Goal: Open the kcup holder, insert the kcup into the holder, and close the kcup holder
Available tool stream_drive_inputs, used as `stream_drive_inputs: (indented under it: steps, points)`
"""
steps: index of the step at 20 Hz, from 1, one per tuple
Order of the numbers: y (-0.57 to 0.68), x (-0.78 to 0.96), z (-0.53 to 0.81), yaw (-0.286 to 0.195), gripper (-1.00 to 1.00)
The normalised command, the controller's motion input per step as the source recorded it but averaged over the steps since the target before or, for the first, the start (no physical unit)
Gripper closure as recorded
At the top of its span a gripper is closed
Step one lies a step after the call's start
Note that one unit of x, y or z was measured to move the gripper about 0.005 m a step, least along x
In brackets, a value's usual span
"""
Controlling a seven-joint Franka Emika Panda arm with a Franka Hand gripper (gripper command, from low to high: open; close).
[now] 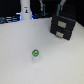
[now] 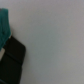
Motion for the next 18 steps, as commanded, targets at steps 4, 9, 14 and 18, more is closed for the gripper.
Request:
stream_drive_inputs:
  steps: [4, 9, 14, 18]
  points:
    - [0.66, -0.35, -0.02, -0.166, -1.00]
    - [0.65, -0.31, -0.06, -0.164, -1.00]
    - [0.64, -0.28, -0.17, -0.170, -1.00]
    - [0.60, -0.23, -0.23, -0.163, -1.00]
